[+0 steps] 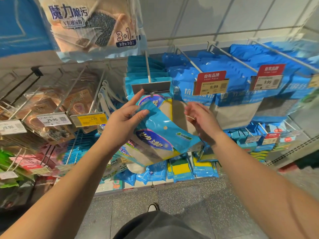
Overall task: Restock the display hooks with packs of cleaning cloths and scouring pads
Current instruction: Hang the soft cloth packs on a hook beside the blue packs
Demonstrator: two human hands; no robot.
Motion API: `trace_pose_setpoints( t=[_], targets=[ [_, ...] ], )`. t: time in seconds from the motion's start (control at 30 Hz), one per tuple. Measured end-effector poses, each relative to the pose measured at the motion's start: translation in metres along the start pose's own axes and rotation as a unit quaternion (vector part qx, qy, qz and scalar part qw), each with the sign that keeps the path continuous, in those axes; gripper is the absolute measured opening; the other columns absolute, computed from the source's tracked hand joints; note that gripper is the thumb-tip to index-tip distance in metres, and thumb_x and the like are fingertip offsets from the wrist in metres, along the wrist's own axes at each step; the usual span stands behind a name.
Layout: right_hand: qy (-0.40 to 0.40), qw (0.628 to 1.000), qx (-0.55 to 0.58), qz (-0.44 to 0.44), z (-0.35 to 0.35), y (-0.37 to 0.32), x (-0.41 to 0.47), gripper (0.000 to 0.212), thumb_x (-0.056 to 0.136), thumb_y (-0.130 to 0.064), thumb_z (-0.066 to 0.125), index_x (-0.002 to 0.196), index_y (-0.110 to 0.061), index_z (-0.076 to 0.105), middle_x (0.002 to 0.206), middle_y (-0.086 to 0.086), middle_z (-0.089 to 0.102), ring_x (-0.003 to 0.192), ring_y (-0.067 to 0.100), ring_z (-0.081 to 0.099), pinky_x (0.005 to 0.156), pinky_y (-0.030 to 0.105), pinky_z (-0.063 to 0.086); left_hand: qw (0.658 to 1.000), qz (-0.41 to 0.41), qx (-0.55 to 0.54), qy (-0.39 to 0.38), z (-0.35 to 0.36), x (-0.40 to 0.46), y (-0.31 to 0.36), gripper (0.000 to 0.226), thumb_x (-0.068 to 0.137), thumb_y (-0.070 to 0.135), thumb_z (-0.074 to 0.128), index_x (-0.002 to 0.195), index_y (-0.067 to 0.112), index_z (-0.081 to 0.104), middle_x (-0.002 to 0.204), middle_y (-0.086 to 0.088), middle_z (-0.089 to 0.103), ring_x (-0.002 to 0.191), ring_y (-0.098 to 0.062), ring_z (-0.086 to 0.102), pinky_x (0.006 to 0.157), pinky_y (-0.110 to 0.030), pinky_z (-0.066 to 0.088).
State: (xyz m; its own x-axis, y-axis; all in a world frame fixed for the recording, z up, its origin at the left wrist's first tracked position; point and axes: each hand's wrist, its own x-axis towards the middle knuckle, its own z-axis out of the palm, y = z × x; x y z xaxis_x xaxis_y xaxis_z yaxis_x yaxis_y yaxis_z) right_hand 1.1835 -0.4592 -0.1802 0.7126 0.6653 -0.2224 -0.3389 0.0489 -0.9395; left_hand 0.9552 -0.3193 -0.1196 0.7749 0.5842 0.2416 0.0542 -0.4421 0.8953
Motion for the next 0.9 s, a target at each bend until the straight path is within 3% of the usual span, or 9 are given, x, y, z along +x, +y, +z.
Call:
trace_pose_setpoints(
  t=[0.1, 0.17, 0.23, 0.33, 0.4, 0.5, 0.63, 0.77, 0.9],
  targets=[
    [-0.071, 0.995, 0.07, 0.0, -0.016, 0.005, -0.053, 0.036, 0.093, -0.047, 0.061, 0.102, -0.013, 0.07, 0.099, 0.003, 0.071, 0.095, 0.019, 0.065, 0.081, 0.028, 0.052, 0.999, -0.006, -0.032, 0.018, 0.006, -0.002, -0.005, 0.033, 0.095, 0.029, 0.064, 0.092, -0.003, 0.073, 0.147, 0.026, 0.045, 0.134, 0.009, 0.046, 0.107, -0.023, 0.041],
    [-0.108, 0.991, 0.076, -0.006, -0.017, 0.011, -0.078, 0.075, 0.068, -0.07, 0.074, 0.113, -0.01, 0.068, 0.114, 0.007, 0.07, 0.106, 0.022, 0.063, 0.089, 0.032, 0.049, 0.998, -0.011, -0.034, 0.049, 0.01, -0.005, -0.007, 0.03, 0.099, 0.024, 0.062, 0.095, -0.005, 0.073, 0.148, 0.022, 0.047, 0.133, 0.008, 0.048, 0.11, -0.034, 0.044],
    [-0.145, 0.986, 0.075, -0.028, -0.017, 0.016, -0.093, 0.101, 0.063, -0.074, 0.075, 0.13, -0.001, 0.054, 0.134, 0.016, 0.058, 0.123, 0.03, 0.052, 0.103, 0.043, 0.04, 0.996, -0.023, -0.026, 0.077, 0.015, -0.007, -0.008, 0.033, 0.1, 0.027, 0.061, 0.089, -0.003, 0.068, 0.15, 0.021, 0.048, 0.127, 0.009, 0.053, 0.108, -0.043, 0.047],
    [-0.14, 0.988, 0.031, -0.05, -0.005, 0.015, -0.104, 0.069, 0.075, -0.054, 0.075, 0.123, -0.008, 0.056, 0.125, 0.003, 0.066, 0.12, 0.02, 0.058, 0.104, 0.036, 0.045, 0.994, -0.041, -0.045, 0.092, 0.021, -0.008, -0.003, 0.019, 0.099, 0.039, 0.06, 0.083, 0.032, 0.067, 0.148, 0.025, 0.05, 0.123, 0.001, 0.06, 0.101, -0.048, 0.052],
    [-0.095, 0.994, 0.026, -0.049, 0.005, 0.012, -0.107, 0.042, 0.081, -0.037, 0.066, 0.116, -0.015, 0.062, 0.111, -0.008, 0.073, 0.106, 0.009, 0.065, 0.097, 0.033, 0.047, 0.992, -0.044, -0.055, 0.102, 0.024, -0.009, 0.001, 0.023, 0.1, 0.036, 0.059, 0.082, 0.038, 0.072, 0.148, 0.028, 0.048, 0.124, 0.0, 0.059, 0.1, -0.042, 0.053],
    [-0.049, 0.997, 0.044, -0.043, 0.018, 0.012, -0.105, 0.027, 0.086, -0.033, 0.059, 0.109, -0.02, 0.066, 0.107, -0.008, 0.075, 0.109, 0.012, 0.066, 0.104, 0.036, 0.047, 0.993, -0.044, -0.047, 0.103, 0.027, -0.011, 0.009, 0.021, 0.102, 0.032, 0.058, 0.088, 0.037, 0.073, 0.15, 0.029, 0.045, 0.12, 0.006, 0.06, 0.094, -0.03, 0.055],
    [-0.007, 0.995, 0.09, -0.031, 0.022, 0.008, -0.096, 0.016, 0.101, -0.021, 0.052, 0.108, -0.017, 0.065, 0.106, -0.003, 0.076, 0.106, 0.017, 0.068, 0.095, 0.035, 0.054, 0.995, -0.039, -0.066, 0.061, 0.025, -0.014, 0.016, 0.029, 0.102, 0.035, 0.055, 0.102, 0.063, 0.064, 0.154, 0.025, 0.042, 0.113, 0.012, 0.06, 0.091, -0.024, 0.055],
    [0.016, 0.998, 0.047, -0.031, 0.011, 0.006, -0.08, 0.022, 0.101, -0.026, 0.054, 0.118, -0.015, 0.063, 0.121, 0.005, 0.071, 0.119, 0.025, 0.063, 0.102, 0.047, 0.051, 0.995, -0.044, -0.054, 0.068, 0.02, -0.014, 0.019, 0.024, 0.105, 0.036, 0.047, 0.127, 0.041, 0.058, 0.155, 0.023, 0.042, 0.116, 0.024, 0.049, 0.083, 0.0, 0.043],
    [0.003, 0.998, -0.057, -0.034, 0.013, 0.002, -0.063, 0.015, 0.101, -0.028, 0.056, 0.103, -0.023, 0.07, 0.107, -0.001, 0.075, 0.107, 0.021, 0.068, 0.102, 0.053, 0.049, 0.995, -0.048, -0.035, 0.077, 0.017, -0.015, 0.022, 0.036, 0.107, 0.031, 0.044, 0.142, 0.03, 0.052, 0.155, 0.019, 0.042, 0.121, 0.005, 0.057, 0.075, 0.004, 0.039]
  ],
)
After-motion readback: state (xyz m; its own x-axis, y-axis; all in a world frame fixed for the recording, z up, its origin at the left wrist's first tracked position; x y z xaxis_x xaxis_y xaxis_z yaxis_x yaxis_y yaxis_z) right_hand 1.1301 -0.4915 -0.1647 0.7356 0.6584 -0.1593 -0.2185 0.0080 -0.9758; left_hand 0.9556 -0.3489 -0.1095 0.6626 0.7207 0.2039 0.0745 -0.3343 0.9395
